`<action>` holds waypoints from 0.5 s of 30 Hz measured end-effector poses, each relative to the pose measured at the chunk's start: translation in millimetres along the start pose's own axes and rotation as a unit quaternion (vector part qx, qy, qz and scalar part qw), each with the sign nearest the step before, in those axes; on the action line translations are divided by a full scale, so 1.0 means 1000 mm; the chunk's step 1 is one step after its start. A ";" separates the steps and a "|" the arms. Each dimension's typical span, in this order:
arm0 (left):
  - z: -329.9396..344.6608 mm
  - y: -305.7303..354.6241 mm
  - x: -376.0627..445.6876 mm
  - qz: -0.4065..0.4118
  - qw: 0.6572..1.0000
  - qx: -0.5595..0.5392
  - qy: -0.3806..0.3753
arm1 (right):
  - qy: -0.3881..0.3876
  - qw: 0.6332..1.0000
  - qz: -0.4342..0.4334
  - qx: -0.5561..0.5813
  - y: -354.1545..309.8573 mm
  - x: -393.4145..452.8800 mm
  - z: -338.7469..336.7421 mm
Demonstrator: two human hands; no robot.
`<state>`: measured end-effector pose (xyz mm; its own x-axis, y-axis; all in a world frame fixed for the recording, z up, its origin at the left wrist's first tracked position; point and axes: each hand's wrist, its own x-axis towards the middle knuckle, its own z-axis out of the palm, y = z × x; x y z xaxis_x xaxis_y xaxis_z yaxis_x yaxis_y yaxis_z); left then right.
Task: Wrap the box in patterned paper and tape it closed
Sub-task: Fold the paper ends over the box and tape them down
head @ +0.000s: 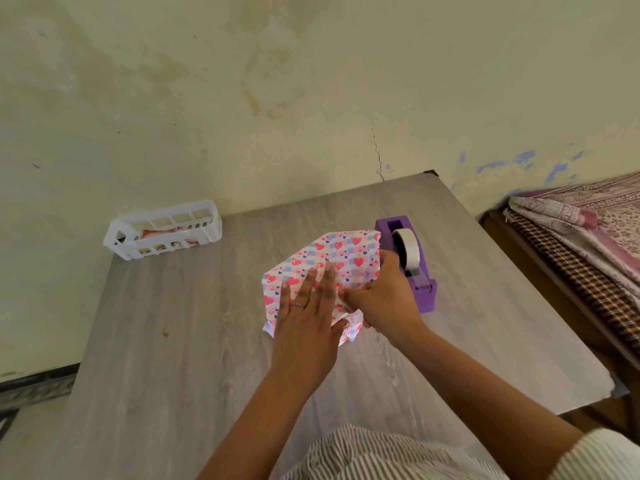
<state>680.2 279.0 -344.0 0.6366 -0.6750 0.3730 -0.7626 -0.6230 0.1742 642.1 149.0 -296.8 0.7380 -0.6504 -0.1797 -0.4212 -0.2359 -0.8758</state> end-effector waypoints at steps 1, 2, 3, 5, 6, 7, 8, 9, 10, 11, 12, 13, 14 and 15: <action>0.000 0.001 0.000 0.005 1.000 0.004 0.003 | -0.004 0.999 0.010 -0.032 -0.002 0.001 -0.002; 0.000 0.003 0.000 0.011 1.000 0.011 0.009 | -0.009 0.998 0.019 -0.062 -0.004 0.002 -0.003; 0.000 0.004 0.000 0.014 1.000 0.016 0.012 | -0.015 0.996 0.028 -0.086 -0.005 0.003 -0.003; 0.000 0.007 -0.001 0.013 0.999 0.027 0.013 | -0.022 0.993 0.046 -0.109 -0.007 0.004 -0.003; 0.001 0.007 -0.001 0.013 0.999 0.033 0.014 | -0.024 0.991 0.055 -0.118 -0.008 0.004 -0.003; 0.002 0.006 0.000 0.015 0.999 0.039 0.013 | -0.025 0.990 0.069 -0.122 -0.008 0.005 -0.003; 0.003 0.006 -0.001 0.016 0.999 0.045 0.011 | -0.025 0.990 0.078 -0.117 -0.007 0.006 -0.002; 0.004 0.006 -0.001 0.020 0.998 0.050 0.009 | -0.021 0.990 0.097 -0.101 -0.006 0.006 -0.002; 0.005 0.005 -0.001 0.023 0.998 0.055 0.010 | -0.014 0.990 0.120 -0.075 -0.007 0.007 -0.001; 0.006 0.005 -0.001 0.023 0.998 0.059 0.011 | -0.013 0.989 0.129 -0.078 -0.006 0.007 0.000; 0.006 0.004 -0.001 0.024 0.998 0.060 0.009 | -0.014 0.989 0.126 -0.081 -0.005 0.007 0.000; 0.007 0.004 -0.001 0.024 0.998 0.059 0.006 | -0.018 0.988 0.120 -0.101 -0.002 0.008 0.000; 0.008 0.004 -0.001 0.023 0.998 0.059 0.002 | -0.019 0.988 0.123 -0.094 -0.002 0.007 -0.002; 0.009 0.004 -0.001 0.023 0.998 0.063 -0.003 | -0.022 0.986 0.129 -0.100 -0.003 0.006 -0.004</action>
<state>677.4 273.4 -351.4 0.6024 -0.7061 0.3722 -0.7707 -0.6359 0.0411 645.3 142.8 -293.8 0.6131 -0.6764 -0.4080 -0.6899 -0.2069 -0.6937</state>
